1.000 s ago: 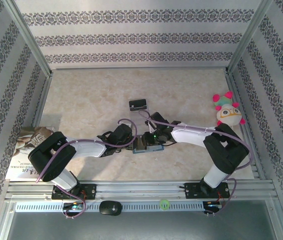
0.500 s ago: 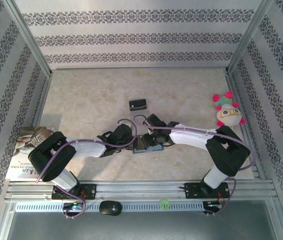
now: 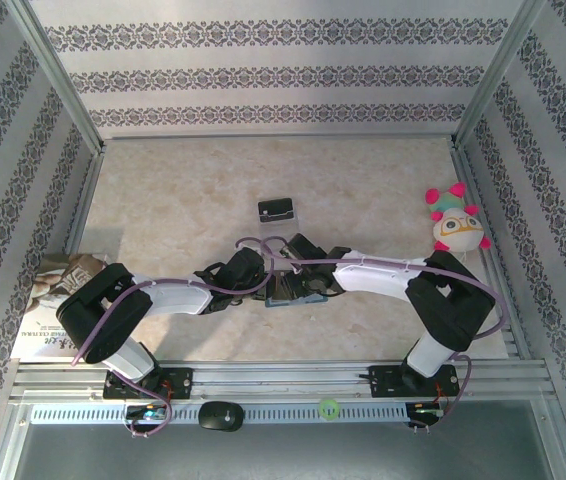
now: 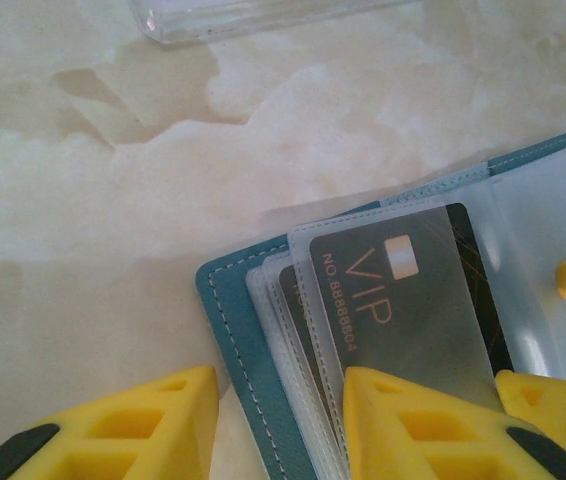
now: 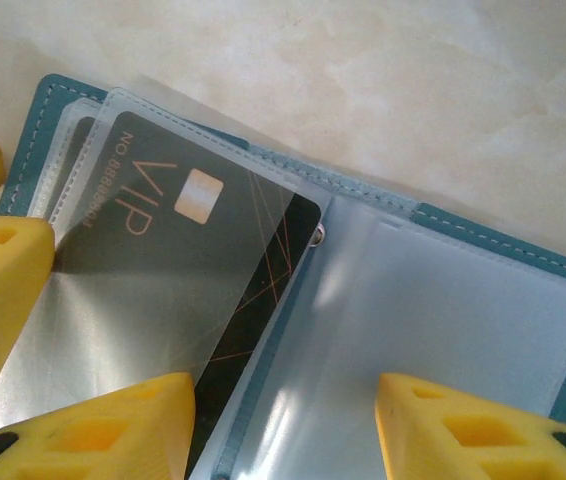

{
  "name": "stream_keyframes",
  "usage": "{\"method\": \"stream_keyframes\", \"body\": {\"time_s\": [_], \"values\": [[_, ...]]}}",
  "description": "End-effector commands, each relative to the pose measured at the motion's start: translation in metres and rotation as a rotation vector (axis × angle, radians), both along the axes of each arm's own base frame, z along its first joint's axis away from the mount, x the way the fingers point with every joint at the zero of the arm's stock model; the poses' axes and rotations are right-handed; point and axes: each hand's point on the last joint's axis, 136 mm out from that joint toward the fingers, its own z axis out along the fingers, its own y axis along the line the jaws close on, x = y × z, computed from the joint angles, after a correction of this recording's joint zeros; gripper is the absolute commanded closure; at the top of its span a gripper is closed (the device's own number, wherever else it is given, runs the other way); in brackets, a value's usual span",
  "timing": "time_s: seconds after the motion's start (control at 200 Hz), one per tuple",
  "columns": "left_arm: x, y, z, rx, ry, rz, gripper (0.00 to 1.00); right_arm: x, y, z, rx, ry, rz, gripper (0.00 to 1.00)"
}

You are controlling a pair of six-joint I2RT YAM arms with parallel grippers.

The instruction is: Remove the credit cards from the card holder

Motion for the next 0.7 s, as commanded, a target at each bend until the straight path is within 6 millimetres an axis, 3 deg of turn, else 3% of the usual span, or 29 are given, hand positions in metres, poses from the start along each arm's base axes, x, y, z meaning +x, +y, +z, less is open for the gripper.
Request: {"method": "stream_keyframes", "body": {"time_s": [0.0, 0.16, 0.34, 0.695], "values": [[-0.016, 0.015, -0.021, 0.065, 0.071, -0.001, 0.62, 0.000, -0.006, -0.010, -0.085, -0.002, -0.001, 0.48], [-0.017, 0.017, -0.022, 0.071, 0.071, 0.000, 0.62, 0.000, -0.032, -0.017, -0.182, -0.022, -0.066, 0.50], [-0.018, 0.020, -0.025, 0.075, 0.076, 0.004, 0.63, 0.005, -0.051, -0.008, -0.216, -0.062, -0.131, 0.51], [-0.015, 0.017, -0.015, 0.047, 0.058, 0.006, 0.60, 0.010, -0.025, 0.042, -0.018, -0.120, -0.092, 0.49]]}}
